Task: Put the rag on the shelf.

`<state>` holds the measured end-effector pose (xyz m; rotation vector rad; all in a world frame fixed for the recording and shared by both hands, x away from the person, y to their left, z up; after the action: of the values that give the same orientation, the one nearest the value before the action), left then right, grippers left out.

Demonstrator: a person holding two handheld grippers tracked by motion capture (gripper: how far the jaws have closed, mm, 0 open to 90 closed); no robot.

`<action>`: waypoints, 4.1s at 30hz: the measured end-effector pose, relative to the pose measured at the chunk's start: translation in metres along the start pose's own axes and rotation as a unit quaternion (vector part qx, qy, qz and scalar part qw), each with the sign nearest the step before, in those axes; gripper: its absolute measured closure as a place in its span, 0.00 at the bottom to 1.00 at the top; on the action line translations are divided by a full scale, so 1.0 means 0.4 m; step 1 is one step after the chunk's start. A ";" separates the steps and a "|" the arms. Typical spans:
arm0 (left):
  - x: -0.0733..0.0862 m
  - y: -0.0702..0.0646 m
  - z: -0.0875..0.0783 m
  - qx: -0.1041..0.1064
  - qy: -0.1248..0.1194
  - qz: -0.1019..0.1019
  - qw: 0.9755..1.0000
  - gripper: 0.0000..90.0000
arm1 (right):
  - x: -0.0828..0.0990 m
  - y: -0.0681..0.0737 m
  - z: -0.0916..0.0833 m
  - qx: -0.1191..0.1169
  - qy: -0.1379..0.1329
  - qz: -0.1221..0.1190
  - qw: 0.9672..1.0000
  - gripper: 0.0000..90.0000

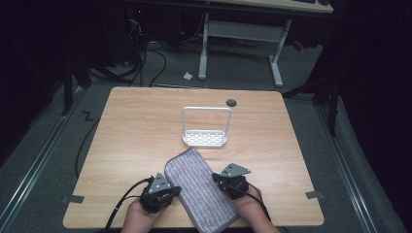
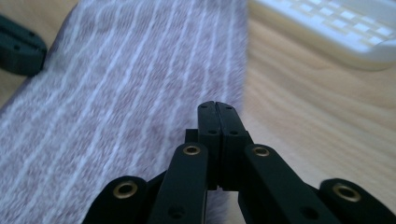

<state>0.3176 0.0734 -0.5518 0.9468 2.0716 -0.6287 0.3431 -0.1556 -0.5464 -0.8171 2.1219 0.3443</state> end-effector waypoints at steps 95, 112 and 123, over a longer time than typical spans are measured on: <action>-0.162 -0.031 -0.022 -0.104 -0.210 -0.039 0.971 0.89 | -0.088 0.043 -0.108 0.128 -0.199 0.008 0.972 0.94; -0.302 -0.046 -0.092 -0.103 -0.266 -0.007 0.959 0.89 | -0.186 0.003 -0.197 0.144 -0.272 0.009 0.951 0.94; -0.389 -0.054 -0.138 -0.111 -0.296 0.025 0.949 0.90 | -0.255 -0.013 -0.251 0.149 -0.312 0.004 0.938 0.94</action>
<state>0.3447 0.0334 -0.3926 0.5846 1.5358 -0.5534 0.3328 -0.1650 -0.4036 -0.4415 1.5283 0.2358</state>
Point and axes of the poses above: each handheld gripper's, and its own axes: z roughly forward along the jaws, x roughly out of its underside, y roughly to its left, the point moved 4 cm from there along z, roughly forward along the jaws, and after that the axes turned 2 degrees about -y, right-handed, at the moved point
